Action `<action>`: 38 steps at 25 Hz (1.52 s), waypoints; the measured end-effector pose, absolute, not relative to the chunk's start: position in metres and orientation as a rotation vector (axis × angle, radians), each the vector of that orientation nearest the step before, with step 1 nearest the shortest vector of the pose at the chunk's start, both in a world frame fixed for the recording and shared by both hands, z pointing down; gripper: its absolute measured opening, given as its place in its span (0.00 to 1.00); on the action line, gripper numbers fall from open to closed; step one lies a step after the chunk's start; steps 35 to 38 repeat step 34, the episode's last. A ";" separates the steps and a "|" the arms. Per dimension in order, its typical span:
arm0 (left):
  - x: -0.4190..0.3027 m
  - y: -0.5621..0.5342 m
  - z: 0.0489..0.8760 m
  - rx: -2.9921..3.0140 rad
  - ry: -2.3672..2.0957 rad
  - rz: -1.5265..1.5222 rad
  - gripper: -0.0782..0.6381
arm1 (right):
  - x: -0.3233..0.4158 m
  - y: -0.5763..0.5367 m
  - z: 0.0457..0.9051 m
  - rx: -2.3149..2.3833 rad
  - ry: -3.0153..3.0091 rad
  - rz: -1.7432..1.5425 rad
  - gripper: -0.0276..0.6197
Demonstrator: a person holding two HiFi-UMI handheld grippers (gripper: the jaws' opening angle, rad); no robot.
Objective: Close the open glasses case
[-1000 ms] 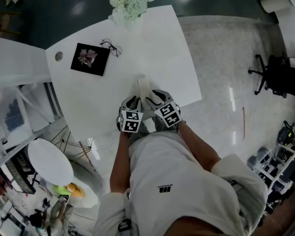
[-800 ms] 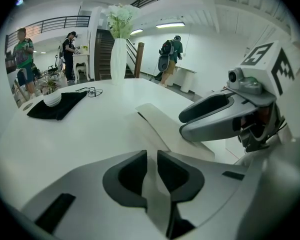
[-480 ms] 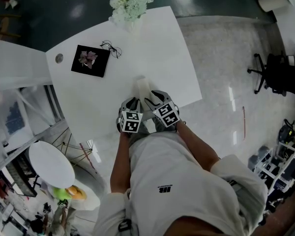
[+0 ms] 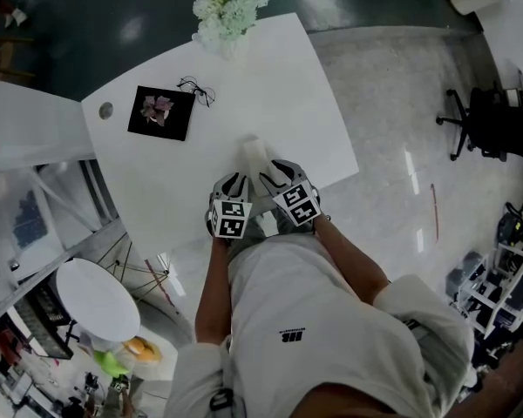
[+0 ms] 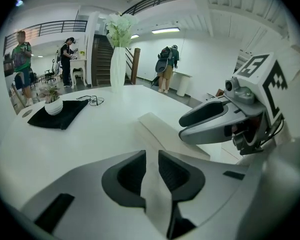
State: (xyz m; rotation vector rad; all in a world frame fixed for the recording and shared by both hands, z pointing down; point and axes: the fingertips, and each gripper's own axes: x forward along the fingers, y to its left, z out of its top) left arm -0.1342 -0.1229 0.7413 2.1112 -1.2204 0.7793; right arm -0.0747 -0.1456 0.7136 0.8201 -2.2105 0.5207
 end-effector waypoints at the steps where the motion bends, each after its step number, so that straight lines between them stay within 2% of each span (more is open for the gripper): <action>1: -0.136 -0.124 0.737 2.123 -1.227 0.771 0.24 | -0.075 -0.146 0.710 0.833 -2.212 0.518 0.33; 22: -0.181 -0.145 0.644 2.349 -1.378 0.674 0.24 | -0.065 -0.161 0.634 1.170 -2.235 0.371 0.33; 38: -0.191 -0.155 0.627 2.398 -1.404 0.620 0.26 | -0.078 -0.167 0.616 1.199 -2.250 0.335 0.33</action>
